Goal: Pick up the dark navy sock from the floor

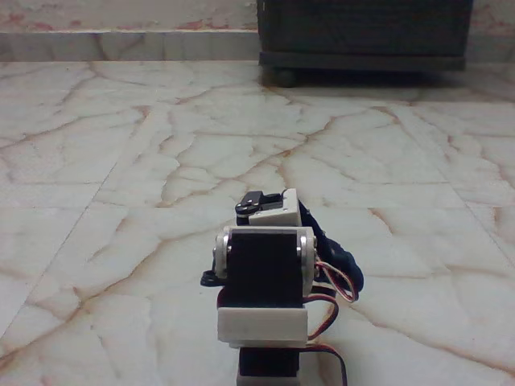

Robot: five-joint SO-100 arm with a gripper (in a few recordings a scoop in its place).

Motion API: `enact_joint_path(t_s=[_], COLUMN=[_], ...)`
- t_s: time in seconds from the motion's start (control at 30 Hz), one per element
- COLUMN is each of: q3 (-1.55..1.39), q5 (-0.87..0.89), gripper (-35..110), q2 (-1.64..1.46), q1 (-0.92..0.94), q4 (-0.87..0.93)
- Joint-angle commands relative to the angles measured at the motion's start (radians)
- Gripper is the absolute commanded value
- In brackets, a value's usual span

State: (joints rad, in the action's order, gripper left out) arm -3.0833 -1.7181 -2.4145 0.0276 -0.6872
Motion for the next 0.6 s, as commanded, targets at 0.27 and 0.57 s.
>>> enact_joint_path(t_s=[0.27, 0.57], q3=[0.002, 0.002], q5=[0.008, 0.009], gripper=[0, 0], q2=[-0.038, -0.038], q1=[0.008, 0.008], q4=[-0.015, -0.012])
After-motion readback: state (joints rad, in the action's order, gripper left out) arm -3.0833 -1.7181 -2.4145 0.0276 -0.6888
